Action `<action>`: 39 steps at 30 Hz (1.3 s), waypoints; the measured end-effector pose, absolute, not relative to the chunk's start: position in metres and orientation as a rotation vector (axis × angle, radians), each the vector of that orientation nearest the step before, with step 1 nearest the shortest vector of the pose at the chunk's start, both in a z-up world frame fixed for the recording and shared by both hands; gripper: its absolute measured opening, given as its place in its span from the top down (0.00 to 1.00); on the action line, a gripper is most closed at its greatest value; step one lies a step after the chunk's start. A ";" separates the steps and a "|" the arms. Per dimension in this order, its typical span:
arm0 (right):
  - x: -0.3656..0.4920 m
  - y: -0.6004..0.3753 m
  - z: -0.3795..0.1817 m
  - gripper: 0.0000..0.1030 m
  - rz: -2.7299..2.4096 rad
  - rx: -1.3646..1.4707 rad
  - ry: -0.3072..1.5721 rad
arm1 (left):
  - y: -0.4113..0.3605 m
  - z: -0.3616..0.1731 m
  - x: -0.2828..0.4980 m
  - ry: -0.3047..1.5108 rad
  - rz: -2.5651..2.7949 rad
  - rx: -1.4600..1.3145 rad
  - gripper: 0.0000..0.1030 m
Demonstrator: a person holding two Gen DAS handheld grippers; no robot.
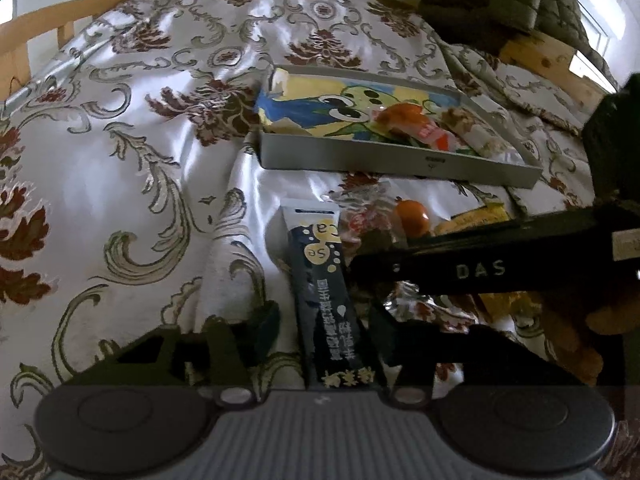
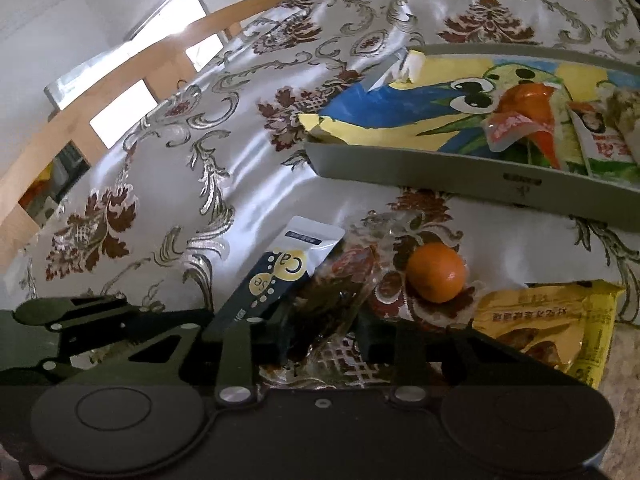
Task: Organize snacks
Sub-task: 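Close the left tool on the blue stick pack while the right tool grasps the clear dark-snack bag, then lift the blue stick pack with the left tool while the right tool carries the clear bag to the tray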
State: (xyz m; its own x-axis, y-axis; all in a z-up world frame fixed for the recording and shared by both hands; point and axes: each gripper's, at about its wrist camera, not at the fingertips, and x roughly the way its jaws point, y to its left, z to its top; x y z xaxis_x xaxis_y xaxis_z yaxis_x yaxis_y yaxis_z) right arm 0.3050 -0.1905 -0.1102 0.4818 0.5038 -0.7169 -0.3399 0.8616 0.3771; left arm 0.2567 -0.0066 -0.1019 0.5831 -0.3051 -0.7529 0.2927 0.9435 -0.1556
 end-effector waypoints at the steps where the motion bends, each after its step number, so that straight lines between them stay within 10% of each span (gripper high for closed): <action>1: 0.305 -0.191 -0.108 0.71 0.513 0.196 0.936 | -0.005 -0.102 0.258 0.883 -0.346 -0.023 0.55; 39: 0.267 -0.221 -0.071 0.87 0.393 0.172 0.842 | -0.024 -0.078 0.245 0.720 -0.349 0.041 0.68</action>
State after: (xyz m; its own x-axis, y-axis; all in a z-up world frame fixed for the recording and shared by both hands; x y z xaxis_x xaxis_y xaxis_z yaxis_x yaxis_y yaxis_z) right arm 0.2671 -0.2211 -0.0710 0.5995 0.4044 -0.6907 -0.2700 0.9146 0.3011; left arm 0.2452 -0.0239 -0.0777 0.6968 -0.2988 -0.6520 0.3266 0.9416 -0.0825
